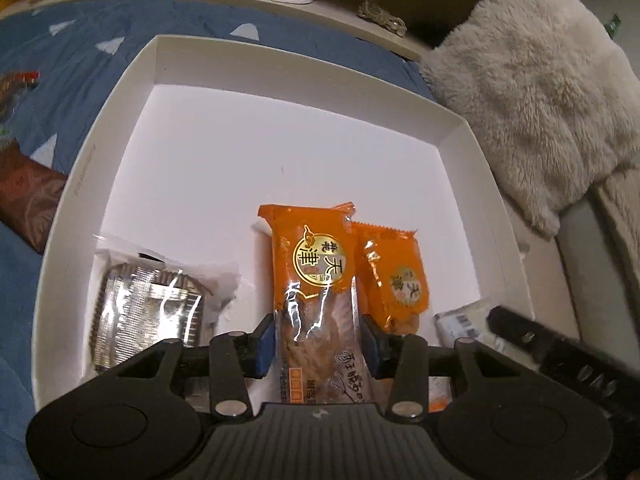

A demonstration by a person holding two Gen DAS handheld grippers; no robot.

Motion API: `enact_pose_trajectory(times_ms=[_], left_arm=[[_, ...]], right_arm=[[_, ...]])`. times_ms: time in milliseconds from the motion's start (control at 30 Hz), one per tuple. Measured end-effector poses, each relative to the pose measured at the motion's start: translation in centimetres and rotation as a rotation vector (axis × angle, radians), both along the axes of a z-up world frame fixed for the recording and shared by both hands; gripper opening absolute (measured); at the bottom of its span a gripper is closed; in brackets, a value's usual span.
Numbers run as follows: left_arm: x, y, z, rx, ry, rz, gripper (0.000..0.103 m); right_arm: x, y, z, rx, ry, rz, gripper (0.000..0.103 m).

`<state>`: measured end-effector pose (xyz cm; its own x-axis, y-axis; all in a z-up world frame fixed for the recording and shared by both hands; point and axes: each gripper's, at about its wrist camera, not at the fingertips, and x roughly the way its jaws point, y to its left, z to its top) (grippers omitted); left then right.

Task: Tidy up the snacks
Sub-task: 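Lower the white snack into the tray and open the right tool while the left lowers the orange bag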

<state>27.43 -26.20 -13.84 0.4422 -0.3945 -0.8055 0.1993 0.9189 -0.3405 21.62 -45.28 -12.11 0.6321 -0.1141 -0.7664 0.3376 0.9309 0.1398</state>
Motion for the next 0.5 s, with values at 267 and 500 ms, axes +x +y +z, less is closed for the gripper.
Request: enact_pose_trajectory(times_ms=[267, 500], left_arm=[[0.2, 1.1, -0.3, 0.020, 0.001, 0.037, 0.045], [0.1, 1.2, -0.3, 0.021, 0.030, 0.010, 0.047]], right_arm=[[-1.1, -0.2, 0.5, 0.031, -0.017, 0.002, 0.066], [-1.5, -0.1, 0.5, 0.055, -0.031, -0.007, 0.061]])
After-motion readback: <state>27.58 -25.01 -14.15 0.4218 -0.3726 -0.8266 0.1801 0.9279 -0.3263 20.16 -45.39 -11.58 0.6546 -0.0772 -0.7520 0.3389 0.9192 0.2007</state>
